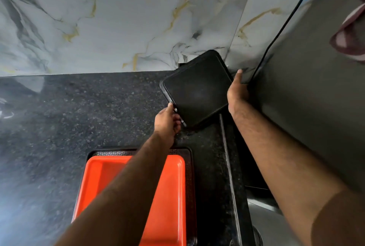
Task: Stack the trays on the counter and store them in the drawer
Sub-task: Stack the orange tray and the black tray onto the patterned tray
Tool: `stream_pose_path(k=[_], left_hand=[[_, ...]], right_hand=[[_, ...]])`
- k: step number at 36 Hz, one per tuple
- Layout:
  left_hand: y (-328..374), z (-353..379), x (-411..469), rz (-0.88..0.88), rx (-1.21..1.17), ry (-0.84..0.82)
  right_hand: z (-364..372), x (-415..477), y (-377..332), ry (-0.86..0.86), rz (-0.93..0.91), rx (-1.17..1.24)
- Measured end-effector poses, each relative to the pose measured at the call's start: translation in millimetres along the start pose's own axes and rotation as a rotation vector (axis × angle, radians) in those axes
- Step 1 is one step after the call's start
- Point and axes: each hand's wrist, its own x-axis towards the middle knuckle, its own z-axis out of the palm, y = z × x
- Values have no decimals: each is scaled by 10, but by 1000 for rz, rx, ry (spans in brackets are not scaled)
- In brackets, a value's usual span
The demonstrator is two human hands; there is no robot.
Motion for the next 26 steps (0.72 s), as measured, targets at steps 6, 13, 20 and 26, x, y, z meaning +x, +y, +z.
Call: stream_pose_path(k=[6,13,20,26], left_hand=[[454,-263,-264,137,-110,-46],[750,-965,-601,249,74,-211],[511,-1928,-1045,484,390,-210],[135,-2702,-1407,565,622,53]], right_hand=[[-155,-480,-140,-375,76,514],[-426,-1184,69,-645,117,900],[-600,-2152,637,-776,106,850],[-872,-2752,1254,-650,-68,345]])
